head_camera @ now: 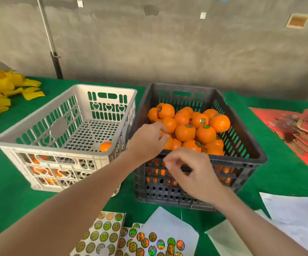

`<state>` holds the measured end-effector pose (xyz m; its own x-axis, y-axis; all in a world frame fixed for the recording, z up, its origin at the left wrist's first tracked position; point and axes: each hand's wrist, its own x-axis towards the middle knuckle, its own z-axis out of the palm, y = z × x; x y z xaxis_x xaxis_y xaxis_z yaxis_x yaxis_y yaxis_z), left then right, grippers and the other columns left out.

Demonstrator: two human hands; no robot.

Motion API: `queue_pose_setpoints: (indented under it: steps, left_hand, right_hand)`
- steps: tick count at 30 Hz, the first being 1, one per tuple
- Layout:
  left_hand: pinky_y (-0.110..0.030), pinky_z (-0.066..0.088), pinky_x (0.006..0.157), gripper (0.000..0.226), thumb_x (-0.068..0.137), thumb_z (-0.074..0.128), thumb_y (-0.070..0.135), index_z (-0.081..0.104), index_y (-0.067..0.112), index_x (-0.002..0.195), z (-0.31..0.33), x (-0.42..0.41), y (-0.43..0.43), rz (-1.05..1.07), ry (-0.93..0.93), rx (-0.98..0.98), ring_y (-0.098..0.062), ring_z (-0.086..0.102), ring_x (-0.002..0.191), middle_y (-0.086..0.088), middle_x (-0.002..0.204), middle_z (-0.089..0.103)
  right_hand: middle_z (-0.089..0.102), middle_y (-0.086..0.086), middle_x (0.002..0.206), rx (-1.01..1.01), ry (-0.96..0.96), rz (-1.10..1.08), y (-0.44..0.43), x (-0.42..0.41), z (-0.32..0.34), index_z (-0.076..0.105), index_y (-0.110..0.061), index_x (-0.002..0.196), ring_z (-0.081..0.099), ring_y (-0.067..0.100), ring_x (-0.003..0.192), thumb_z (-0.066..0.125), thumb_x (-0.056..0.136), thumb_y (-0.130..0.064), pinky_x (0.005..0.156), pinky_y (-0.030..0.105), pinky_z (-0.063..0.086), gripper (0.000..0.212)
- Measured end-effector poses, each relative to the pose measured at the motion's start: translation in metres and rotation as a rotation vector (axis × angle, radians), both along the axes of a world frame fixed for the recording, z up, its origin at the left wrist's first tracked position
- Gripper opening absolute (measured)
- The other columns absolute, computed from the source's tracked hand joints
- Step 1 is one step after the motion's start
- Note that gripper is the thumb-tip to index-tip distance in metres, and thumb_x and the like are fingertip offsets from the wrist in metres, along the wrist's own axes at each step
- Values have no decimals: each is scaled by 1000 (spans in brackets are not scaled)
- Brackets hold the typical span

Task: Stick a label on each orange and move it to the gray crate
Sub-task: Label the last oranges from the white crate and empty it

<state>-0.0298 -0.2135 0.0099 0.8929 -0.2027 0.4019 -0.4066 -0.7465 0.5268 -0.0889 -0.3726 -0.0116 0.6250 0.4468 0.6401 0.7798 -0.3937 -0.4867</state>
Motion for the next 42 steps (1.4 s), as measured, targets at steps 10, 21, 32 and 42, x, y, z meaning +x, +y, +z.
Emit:
queue_pose_setpoints:
  steps: [10, 21, 32, 42]
  left_hand:
    - [-16, 46, 70, 13, 86, 59, 4, 65, 4, 98, -66, -88, 10, -188, -254, -249, -4, 55, 78, -2, 91, 61]
    - [-10, 40, 56, 20, 86, 66, 23, 63, 17, 67, -170, -101, 22, 117, 905, -217, -11, 52, 62, 5, 65, 59]
    - [-22, 36, 60, 13, 85, 56, -3, 63, 7, 79, -155, -99, 21, 24, 1005, -444, -14, 43, 63, -2, 64, 49]
    - [-23, 44, 66, 22, 84, 56, -1, 66, 17, 77, -165, -94, 27, 0, 982, -364, -14, 54, 71, -2, 75, 62]
  right_hand:
    - [60, 4, 118, -674, 913, -423, -12, -20, -161, 37, -16, 136, 54, 20, 111, 55, 90, -39, 90, 30, 44, 55]
    - [55, 6, 87, -42, 881, -364, -32, -33, -145, 60, -19, 101, 53, 18, 84, 62, 86, -1, 80, 32, 44, 23]
    - [64, 5, 85, -345, 238, -98, -2, -61, -145, 75, -14, 95, 58, 23, 85, 73, 78, -9, 76, 25, 46, 18]
    - [55, 0, 75, -370, 84, -64, 3, -63, -142, 59, -11, 74, 42, 6, 77, 58, 83, -9, 73, 10, 30, 10]
